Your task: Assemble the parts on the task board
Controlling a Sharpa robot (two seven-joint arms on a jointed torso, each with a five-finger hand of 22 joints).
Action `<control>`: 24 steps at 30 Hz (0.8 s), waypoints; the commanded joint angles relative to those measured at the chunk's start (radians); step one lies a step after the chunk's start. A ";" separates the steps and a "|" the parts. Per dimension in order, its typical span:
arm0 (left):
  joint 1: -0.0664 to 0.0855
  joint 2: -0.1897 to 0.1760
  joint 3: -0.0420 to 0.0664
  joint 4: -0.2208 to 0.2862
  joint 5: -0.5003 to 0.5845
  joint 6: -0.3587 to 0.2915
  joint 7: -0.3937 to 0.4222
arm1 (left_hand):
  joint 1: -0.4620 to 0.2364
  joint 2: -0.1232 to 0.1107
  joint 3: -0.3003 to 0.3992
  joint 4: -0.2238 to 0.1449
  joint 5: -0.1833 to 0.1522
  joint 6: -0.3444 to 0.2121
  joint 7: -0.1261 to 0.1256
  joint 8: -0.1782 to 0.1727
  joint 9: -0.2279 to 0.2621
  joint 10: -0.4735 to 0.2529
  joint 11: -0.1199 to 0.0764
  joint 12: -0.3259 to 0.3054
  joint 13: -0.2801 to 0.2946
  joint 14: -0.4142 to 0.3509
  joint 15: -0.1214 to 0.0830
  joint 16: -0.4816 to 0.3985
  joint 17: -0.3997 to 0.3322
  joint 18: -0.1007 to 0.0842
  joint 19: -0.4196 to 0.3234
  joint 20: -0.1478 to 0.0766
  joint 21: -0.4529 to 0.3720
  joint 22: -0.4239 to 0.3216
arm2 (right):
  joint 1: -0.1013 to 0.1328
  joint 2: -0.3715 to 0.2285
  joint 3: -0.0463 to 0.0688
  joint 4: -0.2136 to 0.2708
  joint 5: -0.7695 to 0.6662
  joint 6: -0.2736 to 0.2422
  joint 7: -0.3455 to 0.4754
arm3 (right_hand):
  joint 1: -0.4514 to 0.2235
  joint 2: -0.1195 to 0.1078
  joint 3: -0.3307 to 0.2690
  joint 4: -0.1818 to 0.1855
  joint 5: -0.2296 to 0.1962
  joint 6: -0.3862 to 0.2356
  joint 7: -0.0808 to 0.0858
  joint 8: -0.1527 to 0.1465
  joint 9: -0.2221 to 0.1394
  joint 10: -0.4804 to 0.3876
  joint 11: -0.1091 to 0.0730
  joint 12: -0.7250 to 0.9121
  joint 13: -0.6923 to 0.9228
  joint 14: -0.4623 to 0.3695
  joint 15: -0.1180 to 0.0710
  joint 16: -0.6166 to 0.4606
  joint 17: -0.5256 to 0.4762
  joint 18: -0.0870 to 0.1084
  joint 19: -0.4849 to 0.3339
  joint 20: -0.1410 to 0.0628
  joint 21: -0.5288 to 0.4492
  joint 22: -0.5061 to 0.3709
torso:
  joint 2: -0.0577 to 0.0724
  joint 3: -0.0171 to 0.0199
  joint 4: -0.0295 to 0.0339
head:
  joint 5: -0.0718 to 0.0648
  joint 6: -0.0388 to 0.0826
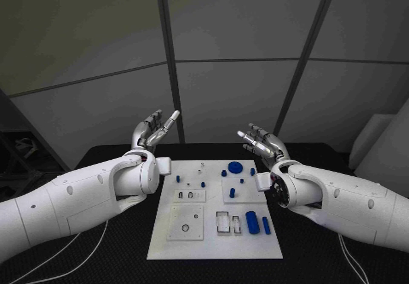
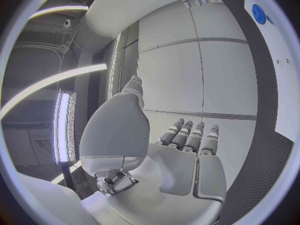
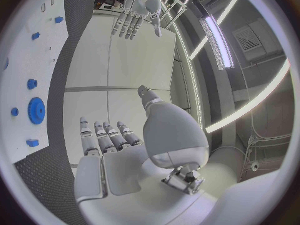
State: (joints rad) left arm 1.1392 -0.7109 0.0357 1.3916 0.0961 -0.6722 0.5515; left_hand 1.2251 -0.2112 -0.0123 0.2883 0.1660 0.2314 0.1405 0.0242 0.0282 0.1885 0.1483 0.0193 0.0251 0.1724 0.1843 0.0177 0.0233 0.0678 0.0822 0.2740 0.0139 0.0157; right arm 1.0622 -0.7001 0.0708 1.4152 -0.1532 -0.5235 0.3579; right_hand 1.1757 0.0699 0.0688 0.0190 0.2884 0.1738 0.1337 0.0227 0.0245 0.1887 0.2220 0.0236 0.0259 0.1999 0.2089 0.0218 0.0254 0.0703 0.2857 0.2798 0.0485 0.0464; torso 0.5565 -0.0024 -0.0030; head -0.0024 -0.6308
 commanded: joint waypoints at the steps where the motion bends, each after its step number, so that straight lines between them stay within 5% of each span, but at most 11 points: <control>1: 0.002 0.001 0.001 -0.001 0.020 0.041 0.038 | 0.047 -0.003 0.004 0.012 0.006 0.021 0.055 0.007 0.004 0.021 0.016 0.009 0.003 0.013 0.019 0.010 0.004 0.042 0.007 0.015 0.006 0.004 | 0.004 0.008 0.006 -0.016 -0.106 0.150 -0.081 | 0.117 0.001 0.020 -0.057 -0.001 0.160 0.151 0.032 0.019 0.203 0.031 0.036 0.020 0.206 0.026 0.037 0.020 0.036 0.114 0.013 0.052 0.027 | 0.000 0.0000 -0.0002 | 0.000 0.000; 5: 0.002 0.001 0.001 -0.001 0.020 0.041 0.038 | 0.068 0.015 0.023 0.011 0.000 0.057 0.076 0.014 0.008 0.072 0.040 0.017 0.009 0.084 0.031 0.024 0.013 0.068 0.040 0.019 0.018 0.012 | 0.005 0.013 0.010 -0.025 -0.121 0.171 -0.094 | 0.172 -0.006 0.037 -0.101 -0.009 0.376 0.138 0.076 0.040 0.497 0.020 0.091 0.039 0.478 0.013 0.086 0.036 0.065 0.272 0.011 0.121 0.058 | 0.000 0.0000 -0.0002 | 0.000 0.000; 6: 0.002 -0.050 0.000 0.025 0.018 0.078 0.027 | 0.078 0.023 0.031 0.010 -0.003 0.083 0.087 0.019 0.011 0.104 0.052 0.023 0.012 0.125 0.033 0.034 0.018 0.074 0.065 0.020 0.027 0.017 | 0.006 -0.004 0.010 -0.065 -0.368 0.096 -0.053 | 0.181 -0.007 0.041 -0.110 -0.010 0.428 0.133 0.086 0.044 0.563 0.012 0.101 0.041 0.541 0.006 0.095 0.039 0.073 0.302 0.011 0.134 0.063 | 0.012 -0.0001 -0.0043 | 0.009 -0.005; 10: 0.002 -0.071 0.000 0.041 0.004 0.089 0.027 | 0.107 0.057 0.054 0.008 -0.010 0.212 0.121 0.045 0.024 0.267 0.096 0.051 0.025 0.333 0.048 0.086 0.038 0.063 0.212 0.020 0.086 0.049 | 0.014 -0.005 0.011 -0.083 -0.486 0.084 -0.053 | 0.204 -0.014 0.063 -0.135 -0.016 0.644 0.109 0.121 0.056 0.709 -0.018 0.122 0.040 0.691 -0.026 0.115 0.041 0.103 0.378 0.010 0.171 0.072 | 0.022 0.0007 -0.0036 | 0.009 -0.001; 11: 0.002 -0.076 0.000 0.046 0.000 0.091 0.027 | 0.118 0.072 0.064 0.006 -0.013 0.281 0.123 0.061 0.032 0.362 0.102 0.070 0.033 0.434 0.043 0.112 0.047 0.067 0.322 0.020 0.131 0.072 | 0.017 -0.004 0.011 -0.088 -0.516 0.085 -0.055 | 0.205 -0.016 0.070 -0.139 -0.018 0.672 0.105 0.124 0.055 0.733 -0.026 0.123 0.039 0.714 -0.033 0.118 0.041 0.109 0.393 0.010 0.178 0.073 | 0.024 0.0010 -0.0035 | 0.009 -0.002; 14: 0.001 -0.088 0.000 0.058 -0.011 0.097 0.025 | 0.141 0.093 0.079 -0.001 -0.017 0.398 0.120 0.081 0.040 0.530 0.091 0.097 0.040 0.592 0.024 0.150 0.056 0.084 0.513 0.017 0.211 0.109 | 0.024 -0.005 0.011 -0.098 -0.592 0.090 -0.065 | 0.201 -0.027 0.096 -0.146 -0.022 0.724 0.093 0.120 0.048 0.793 -0.041 0.114 0.037 0.773 -0.049 0.118 0.040 0.115 0.434 0.003 0.199 0.076 | 0.031 0.0013 -0.0022 | 0.008 0.001; 17: 0.001 -0.106 0.000 0.079 -0.027 0.104 0.022 | 0.165 0.112 0.086 -0.023 -0.022 0.583 0.112 0.117 0.054 0.675 0.064 0.131 0.045 0.686 -0.003 0.172 0.059 0.110 0.597 0.014 0.250 0.120 | 0.039 -0.004 0.011 -0.112 -0.692 0.107 -0.084 | 0.189 -0.044 0.131 -0.148 -0.025 0.765 0.082 0.109 0.043 0.843 -0.055 0.094 0.035 0.829 -0.064 0.115 0.041 0.115 0.475 -0.012 0.220 0.079 | 0.043 0.0007 -0.0011 | 0.006 0.006; 24: 0.001 -0.151 0.000 0.133 -0.080 0.117 -0.003 | 0.187 0.134 0.074 -0.086 -0.025 0.705 0.083 0.120 0.044 0.809 0.027 0.144 0.043 0.838 -0.045 0.190 0.071 0.117 0.740 -0.019 0.311 0.137 | 0.083 0.000 0.011 -0.146 -0.894 0.155 -0.148 | 0.168 -0.084 0.185 -0.149 -0.015 0.814 0.063 0.097 0.044 0.919 -0.077 0.067 0.038 0.945 -0.100 0.130 0.057 0.117 0.556 -0.046 0.266 0.091 | 0.069 0.0000 0.0051 | 0.001 0.016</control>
State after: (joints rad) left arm 1.1386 -0.8570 0.0351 1.5142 0.0708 -0.5852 0.5567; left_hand 1.4060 -0.0784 0.0638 0.2106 0.1451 0.9244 0.2241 0.1408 0.0738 0.9820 0.1810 0.1579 0.0676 0.9932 0.1441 0.2036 0.0916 0.2066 0.8046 0.2598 0.3179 0.1503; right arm 1.1376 -0.7028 0.0802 1.2740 -0.8730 -0.4088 0.2563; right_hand 1.3544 0.0283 0.2015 -0.1238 0.2700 0.9022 0.2157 0.1202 0.0672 1.0021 0.1694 0.1114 0.0606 1.0098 0.1435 0.1334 0.0690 0.1716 0.7504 0.2630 0.2658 0.1245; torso 0.6089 -0.0015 -0.0012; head 0.0008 -0.6171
